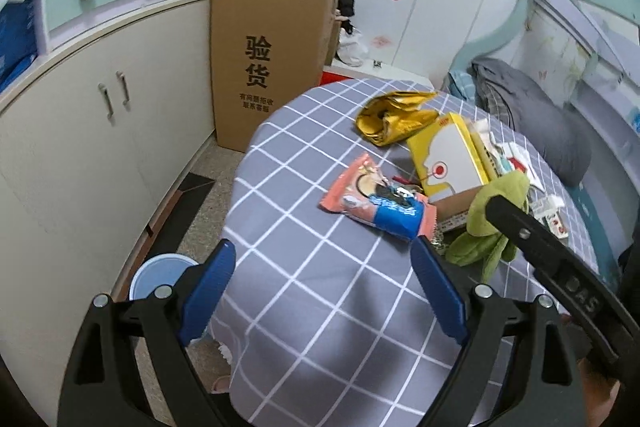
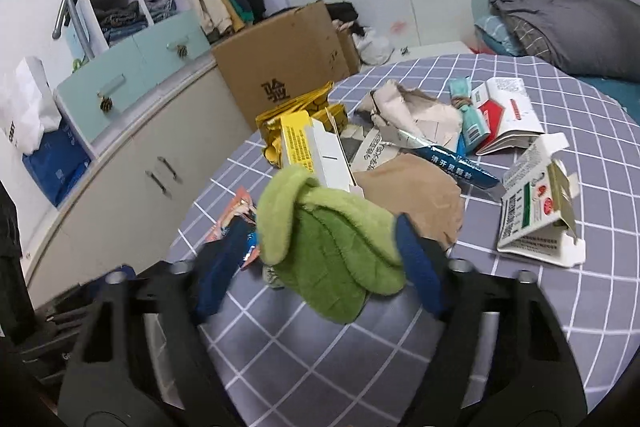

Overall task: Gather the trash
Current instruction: 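Grasp the green cloth with the right tool while the left tool grasps the snack wrapper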

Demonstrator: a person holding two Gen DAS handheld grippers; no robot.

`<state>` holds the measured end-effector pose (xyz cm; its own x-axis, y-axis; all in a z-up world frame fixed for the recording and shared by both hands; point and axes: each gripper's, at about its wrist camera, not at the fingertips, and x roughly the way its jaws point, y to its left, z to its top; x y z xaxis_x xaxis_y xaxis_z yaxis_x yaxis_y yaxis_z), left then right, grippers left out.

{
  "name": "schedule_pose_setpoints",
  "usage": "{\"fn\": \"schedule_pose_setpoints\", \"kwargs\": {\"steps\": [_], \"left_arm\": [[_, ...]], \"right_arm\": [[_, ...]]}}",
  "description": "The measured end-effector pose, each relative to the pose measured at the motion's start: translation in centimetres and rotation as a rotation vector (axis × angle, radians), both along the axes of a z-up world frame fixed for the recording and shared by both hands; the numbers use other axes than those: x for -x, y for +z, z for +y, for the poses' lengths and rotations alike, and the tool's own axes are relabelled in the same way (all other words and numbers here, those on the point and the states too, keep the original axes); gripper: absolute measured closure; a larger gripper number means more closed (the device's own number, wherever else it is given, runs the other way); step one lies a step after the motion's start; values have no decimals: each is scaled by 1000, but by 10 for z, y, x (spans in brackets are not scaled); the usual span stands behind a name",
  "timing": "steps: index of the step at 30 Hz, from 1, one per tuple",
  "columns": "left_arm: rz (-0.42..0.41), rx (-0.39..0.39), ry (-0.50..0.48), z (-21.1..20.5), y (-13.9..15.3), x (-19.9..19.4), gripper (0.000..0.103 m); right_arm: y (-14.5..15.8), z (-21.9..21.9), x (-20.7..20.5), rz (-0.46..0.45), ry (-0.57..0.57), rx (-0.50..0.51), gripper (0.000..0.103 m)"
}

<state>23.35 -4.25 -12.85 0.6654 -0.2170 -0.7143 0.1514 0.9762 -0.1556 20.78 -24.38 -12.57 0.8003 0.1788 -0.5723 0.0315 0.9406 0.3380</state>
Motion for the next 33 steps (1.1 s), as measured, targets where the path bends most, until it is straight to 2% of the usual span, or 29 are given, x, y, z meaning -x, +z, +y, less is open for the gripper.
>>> {"fn": "schedule_pose_setpoints", "kwargs": {"steps": [2, 5, 8, 12, 16, 18, 25, 27, 30, 33], "left_arm": [[-6, -19, -26, -6, 0, 0, 16], [-18, -68, -70, -21, -3, -2, 16], [-33, -141, -127, -42, -9, -4, 16], [-59, -267, -150, -66, -16, -7, 16], [-92, -320, -161, -77, -16, -8, 17], [-102, -337, -178, -83, -15, -10, 31], [-123, -381, -220, -93, -16, -17, 42], [-118, -403, -233, -98, -18, -19, 53], [-109, -395, -246, -99, -17, -18, 67], [-115, -391, -238, -95, -13, -15, 76]], "right_arm": [[-2, -7, -1, 5, 19, -20, 70], [1, -18, 7, -25, 8, -27, 78], [3, -29, 14, -44, -4, -35, 80], [6, -37, 20, -61, -15, -45, 80], [6, -45, 23, -68, -22, -57, 80], [7, -47, 26, -77, -27, -62, 80], [6, -51, 30, -80, -29, -80, 80], [7, -50, 31, -84, -32, -74, 80], [9, -50, 36, -90, -34, -69, 80], [11, -50, 40, -95, -37, -68, 80]]}}
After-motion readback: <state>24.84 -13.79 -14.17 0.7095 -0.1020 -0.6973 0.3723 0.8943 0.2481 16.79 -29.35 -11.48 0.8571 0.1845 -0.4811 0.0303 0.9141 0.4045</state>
